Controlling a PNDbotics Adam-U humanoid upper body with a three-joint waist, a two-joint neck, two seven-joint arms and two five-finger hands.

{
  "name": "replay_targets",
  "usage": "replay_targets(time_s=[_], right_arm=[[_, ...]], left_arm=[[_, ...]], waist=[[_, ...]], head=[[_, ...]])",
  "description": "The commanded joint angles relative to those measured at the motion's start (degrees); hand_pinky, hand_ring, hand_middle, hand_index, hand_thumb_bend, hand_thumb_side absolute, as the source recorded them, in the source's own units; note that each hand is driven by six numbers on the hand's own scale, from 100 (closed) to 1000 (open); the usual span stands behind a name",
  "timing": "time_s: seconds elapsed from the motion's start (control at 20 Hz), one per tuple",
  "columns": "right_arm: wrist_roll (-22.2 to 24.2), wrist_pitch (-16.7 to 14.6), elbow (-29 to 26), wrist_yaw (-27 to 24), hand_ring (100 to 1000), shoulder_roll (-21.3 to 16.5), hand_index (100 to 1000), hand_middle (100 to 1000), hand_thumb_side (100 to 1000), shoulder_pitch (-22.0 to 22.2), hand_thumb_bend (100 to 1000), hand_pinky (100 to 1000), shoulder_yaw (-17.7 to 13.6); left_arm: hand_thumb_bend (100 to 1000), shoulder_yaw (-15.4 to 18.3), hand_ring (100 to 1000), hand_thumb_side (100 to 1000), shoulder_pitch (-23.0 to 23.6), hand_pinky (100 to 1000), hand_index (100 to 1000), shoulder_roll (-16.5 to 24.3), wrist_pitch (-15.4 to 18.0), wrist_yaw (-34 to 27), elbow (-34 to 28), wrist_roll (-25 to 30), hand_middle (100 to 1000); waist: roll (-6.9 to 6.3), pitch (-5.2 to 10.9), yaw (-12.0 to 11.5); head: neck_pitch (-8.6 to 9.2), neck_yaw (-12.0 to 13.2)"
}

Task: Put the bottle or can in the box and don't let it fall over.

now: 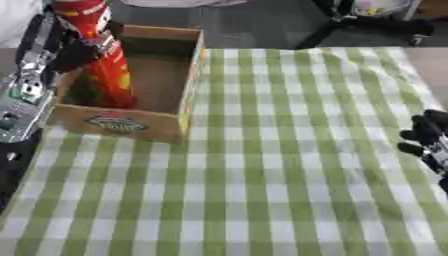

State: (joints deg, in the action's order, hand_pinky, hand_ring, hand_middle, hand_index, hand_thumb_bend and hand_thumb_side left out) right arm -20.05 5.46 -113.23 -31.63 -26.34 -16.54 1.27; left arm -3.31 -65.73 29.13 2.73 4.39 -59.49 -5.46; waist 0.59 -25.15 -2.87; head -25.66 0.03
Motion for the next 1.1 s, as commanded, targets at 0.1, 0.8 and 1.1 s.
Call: replay_targets(time_s=[0.1, 0.8, 1.1], right_arm=[[-0.77, -0.23, -1.36, -0.34, 698, -0.60, 723, 717, 239, 0.33, 475, 712, -1.14], [-0.53, -0.48, -1.36, -1.26, 698, -0.75, 723, 717, 247, 0.11, 478, 712, -0.96], [-0.59, -0.45, -1.36, -1.25, 698, -0.76, 723, 717, 247, 0.13, 478, 712, -0.97]], left_arm=[[397, -0.34, 1000, 477, 0.11, 986, 916, 3.36, -2.28, -3.10, -4.87, 0.65, 920], [518, -1.08, 1000, 637, 0.82, 1000, 943, 2.48, -4.32, 0.67, -4.88, 4.16, 954], [518, -0.81, 1000, 637, 0.71, 1000, 943, 2.21, -3.92, 2.68, -4.32, 4.30, 954]], waist=[[0.22, 2.76, -0.82], [1.52, 3.91, -1.29], [1.53, 3.87, -1.28]], head=[[-0.74, -0.74], [-0.97, -0.63], [-1.00, -0.65]])
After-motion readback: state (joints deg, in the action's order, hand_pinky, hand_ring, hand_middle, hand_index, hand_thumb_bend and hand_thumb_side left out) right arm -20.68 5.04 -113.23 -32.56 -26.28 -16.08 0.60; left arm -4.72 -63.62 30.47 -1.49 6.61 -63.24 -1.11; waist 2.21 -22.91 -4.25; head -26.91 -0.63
